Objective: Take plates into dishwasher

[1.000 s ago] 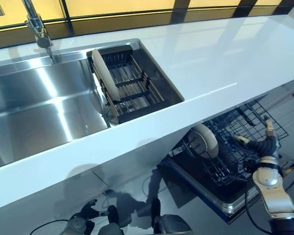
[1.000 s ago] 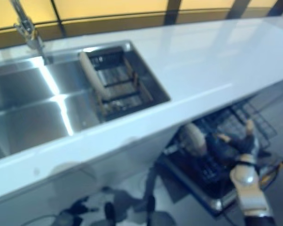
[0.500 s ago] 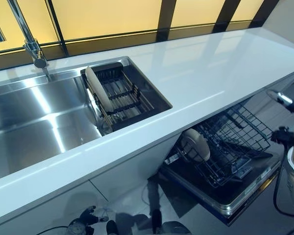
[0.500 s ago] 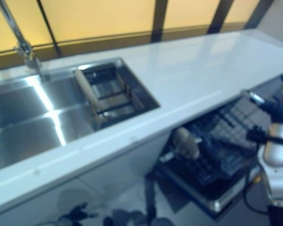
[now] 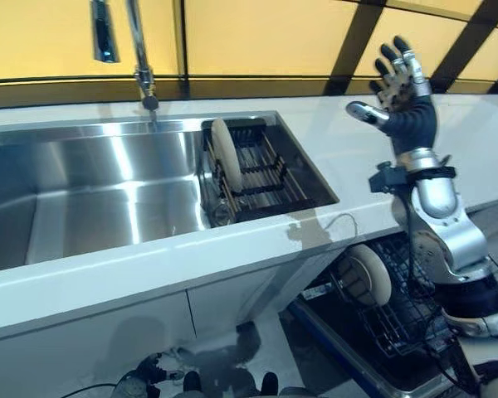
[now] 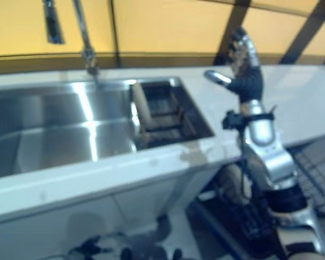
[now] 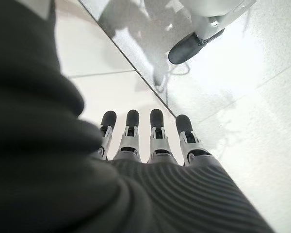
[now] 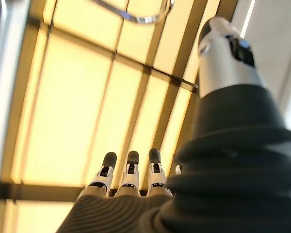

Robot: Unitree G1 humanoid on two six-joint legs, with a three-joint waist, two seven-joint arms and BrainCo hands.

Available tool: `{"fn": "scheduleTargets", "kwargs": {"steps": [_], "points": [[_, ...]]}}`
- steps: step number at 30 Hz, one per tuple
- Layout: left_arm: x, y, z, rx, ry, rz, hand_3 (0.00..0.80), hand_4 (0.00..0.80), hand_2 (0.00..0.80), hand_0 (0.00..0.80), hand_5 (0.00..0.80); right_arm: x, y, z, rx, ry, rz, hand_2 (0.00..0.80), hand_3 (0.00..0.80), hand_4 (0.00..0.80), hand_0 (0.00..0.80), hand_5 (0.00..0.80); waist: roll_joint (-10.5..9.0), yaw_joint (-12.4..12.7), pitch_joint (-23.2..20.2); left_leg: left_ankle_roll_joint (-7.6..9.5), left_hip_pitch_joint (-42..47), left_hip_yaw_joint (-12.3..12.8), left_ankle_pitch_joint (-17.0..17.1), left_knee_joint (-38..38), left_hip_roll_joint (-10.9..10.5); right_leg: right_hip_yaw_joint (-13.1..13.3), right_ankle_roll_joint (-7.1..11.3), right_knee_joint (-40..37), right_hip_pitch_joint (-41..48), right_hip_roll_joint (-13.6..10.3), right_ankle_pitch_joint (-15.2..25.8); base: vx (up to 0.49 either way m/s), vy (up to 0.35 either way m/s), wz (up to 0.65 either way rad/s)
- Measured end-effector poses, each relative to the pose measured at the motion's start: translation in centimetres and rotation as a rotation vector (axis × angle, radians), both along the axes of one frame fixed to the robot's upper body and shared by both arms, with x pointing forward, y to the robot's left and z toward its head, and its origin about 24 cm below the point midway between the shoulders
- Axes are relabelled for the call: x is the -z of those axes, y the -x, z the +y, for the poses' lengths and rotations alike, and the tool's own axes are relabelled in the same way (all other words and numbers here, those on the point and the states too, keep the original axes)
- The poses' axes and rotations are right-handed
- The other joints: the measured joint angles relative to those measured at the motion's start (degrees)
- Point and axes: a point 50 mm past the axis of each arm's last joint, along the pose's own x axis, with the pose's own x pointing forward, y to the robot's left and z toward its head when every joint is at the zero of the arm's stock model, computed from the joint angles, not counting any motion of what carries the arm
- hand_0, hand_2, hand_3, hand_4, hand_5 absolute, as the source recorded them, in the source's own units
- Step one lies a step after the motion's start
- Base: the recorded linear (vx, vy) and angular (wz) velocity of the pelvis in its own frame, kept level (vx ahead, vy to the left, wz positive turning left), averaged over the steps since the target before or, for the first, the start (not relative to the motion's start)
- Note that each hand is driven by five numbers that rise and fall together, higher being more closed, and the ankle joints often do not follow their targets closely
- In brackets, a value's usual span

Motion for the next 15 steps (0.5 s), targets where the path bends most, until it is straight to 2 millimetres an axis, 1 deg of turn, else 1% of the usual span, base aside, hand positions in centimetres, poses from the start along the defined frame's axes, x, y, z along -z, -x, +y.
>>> {"fn": "scheduleTargets", "kwargs": {"steps": [2, 3, 4, 7, 8, 10, 11, 12, 15], "points": [[0.0, 0.0, 0.0, -0.001, -0.001, 0.002, 0.0, 0.0, 0.0, 0.0, 0.0, 0.4, -0.8, 0.3, 0.009, -0.026, 0.057, 0.0, 0.0, 0.0, 0.0, 0.0, -0.06, 1.19, -0.04, 0.06, 0.06, -0.72, 0.04, 0.02, -0.14, -0.39, 0.58, -0.01, 0.81, -0.15, -0.45, -0.002, -0.021, 0.37], [0.0, 0.2, 0.1, -0.003, -0.004, 0.007, 0.0, 0.0, 0.0, 0.0, 0.0, 0.6, -1.1, 0.7, 0.002, -0.04, 0.082, 0.0, 0.0, 0.0, 0.0, 0.0, -0.06, 1.28, -0.04, 0.12, 0.04, -1.43, 0.11, 0.03, -0.28, -0.95, 0.77, -0.01, 1.3, -0.34, -0.78, 0.0, -0.018, 0.42], [0.1, 0.3, 0.2, -0.006, -0.006, 0.015, 0.0, 0.0, 0.0, 0.0, 0.0, 0.7, -1.4, 1.3, -0.006, -0.054, 0.101, 0.0, 0.0, 0.0, 0.0, 0.0, -0.06, 1.41, -0.04, 0.15, 0.04, -1.48, 0.15, 0.05, -0.27, -1.55, 0.89, -0.05, 1.83, -0.44, -1.08, 0.004, -0.014, 0.42], [0.1, 0.4, 0.1, -0.007, -0.005, 0.018, 0.0, 0.0, 0.0, 0.0, 0.0, 0.6, -2.2, 2.7, -0.013, -0.062, 0.131, 0.0, 0.0, 0.0, 0.0, 0.0, -0.05, 2.95, -0.04, 0.14, -0.01, -2.02, 0.3, 0.17, -0.88, -3.02, 0.82, -0.45, 2.66, -0.95, -2.0, 0.011, -0.011, 0.26], [0.1, 0.4, 0.1, -0.007, -0.004, 0.018, 0.0, 0.0, 0.0, 0.0, 0.0, 0.5, -2.4, 2.9, -0.004, -0.071, 0.135, 0.0, 0.0, 0.0, 0.0, 0.0, -0.03, 3.86, -0.02, 0.17, -0.02, -2.72, 0.34, 0.2, -1.13, -3.51, 0.9, -0.63, 3.09, -1.14, -2.19, 0.024, -0.014, 0.26], [0.1, 0.3, 0.2, -0.008, -0.006, 0.017, 0.0, 0.0, 0.0, 0.0, 0.0, 0.3, -2.8, 3.0, 0.021, -0.085, 0.144, 0.0, 0.0, 0.0, 0.0, 0.0, -0.02, 4.56, -0.03, 0.17, -0.08, -3.46, 0.33, 0.35, -1.26, -4.71, 0.84, -0.74, 3.79, -1.2, -2.28, 0.031, -0.015, 0.29], [0.1, 0.3, 0.2, -0.008, -0.006, 0.019, 0.0, 0.0, 0.0, 0.0, 0.0, 0.0, -3.2, 3.0, 0.037, -0.095, 0.149, 0.0, 0.0, 0.0, 0.0, 0.0, -0.02, 5.56, -0.03, 0.18, -0.08, -3.92, 0.32, 0.45, -1.39, -5.11, 0.84, -0.75, 4.1, -1.29, -2.41, 0.03, -0.021, 0.28], [0.1, 0.2, 0.1, -0.007, -0.005, 0.018, 0.0, 0.0, 0.0, 0.0, 0.0, -0.2, -3.5, 3.0, 0.054, -0.106, 0.156, 0.0, 0.0, 0.0, 0.0, 0.0, -0.03, 5.84, -0.04, 0.19, -0.12, -4.43, 0.32, 0.53, -1.57, -5.62, 0.92, -0.74, 4.41, -1.42, -2.57, 0.027, -0.023, 0.3], [0.1, 0.0, 0.1, -0.007, -0.007, 0.018, 0.0, 0.0, 0.0, 0.0, 0.0, -1.1, -4.1, 2.8, 0.1, -0.143, 0.164, 0.0, 0.0, 0.0, 0.0, 0.0, -0.05, 7.26, -0.05, 0.24, -0.98, -4.96, 0.34, 1.33, -1.84, -6.73, 0.94, -0.73, 4.88, -1.81, -2.9, 0.018, -0.021, 0.3]]}}
